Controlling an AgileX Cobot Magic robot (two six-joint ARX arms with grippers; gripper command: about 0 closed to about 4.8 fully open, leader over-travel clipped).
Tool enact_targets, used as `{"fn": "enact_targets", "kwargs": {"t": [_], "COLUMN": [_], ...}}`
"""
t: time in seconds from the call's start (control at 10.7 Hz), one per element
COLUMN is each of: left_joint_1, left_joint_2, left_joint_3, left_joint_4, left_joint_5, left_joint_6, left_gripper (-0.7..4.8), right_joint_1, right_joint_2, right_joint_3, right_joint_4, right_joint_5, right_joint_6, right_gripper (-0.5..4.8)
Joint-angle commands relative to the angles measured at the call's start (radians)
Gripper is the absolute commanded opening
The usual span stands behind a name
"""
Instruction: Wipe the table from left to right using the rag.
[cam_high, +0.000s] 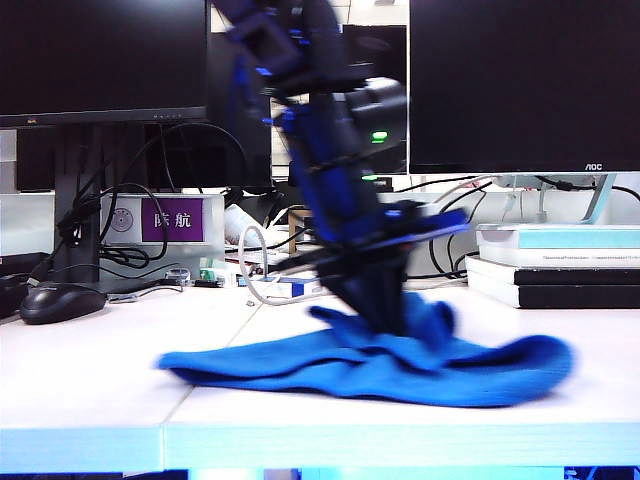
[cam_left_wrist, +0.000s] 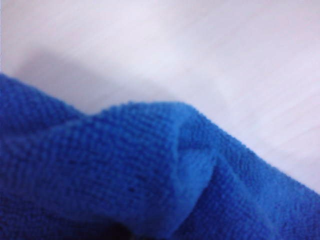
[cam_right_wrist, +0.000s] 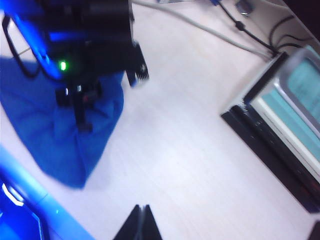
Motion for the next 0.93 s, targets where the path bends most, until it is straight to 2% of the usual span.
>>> {"fn": "enact_targets", "kwargs": {"t": [0.09, 0.19, 0.28, 0.37, 0.93], "left_joint_1": [-0.032, -0.043, -0.057, -0.065, -0.084], "left_joint_2": [0.045, 0.055, 0.063, 0.072, 0.08], "left_joint_3": [0.061, 0.071, 0.072, 0.072, 0.072], "left_joint_4": [-0.013, -0.013, -0.003, -0.002, 0.046], "left_joint_5": [0.026, 0.024, 0.023, 0.025, 0.026], "left_joint_6": [-0.003, -0.003, -0.003, -0.003, -0.026], "left_gripper": [-0.05, -0.05, -0.05, -0.05, -0.05], "right_joint_1": [-0.002, -0.002, -0.002, -0.002, -0.002], "right_joint_2": [-0.025, -0.032, -0.048, -0.056, -0.08], "right_joint_3": [0.004, 0.004, 0.004, 0.004, 0.004], "right_joint_4": [0.035, 0.03, 0.009, -0.011, -0.092], "right_joint_5": [0.028, 0.032, 0.091, 0.104, 0.102], "right_joint_6": [0.053, 0.053, 0.09, 0.106, 0.145], "right_gripper": [-0.01, -0.01, -0.01, -0.01, -0.01]}}
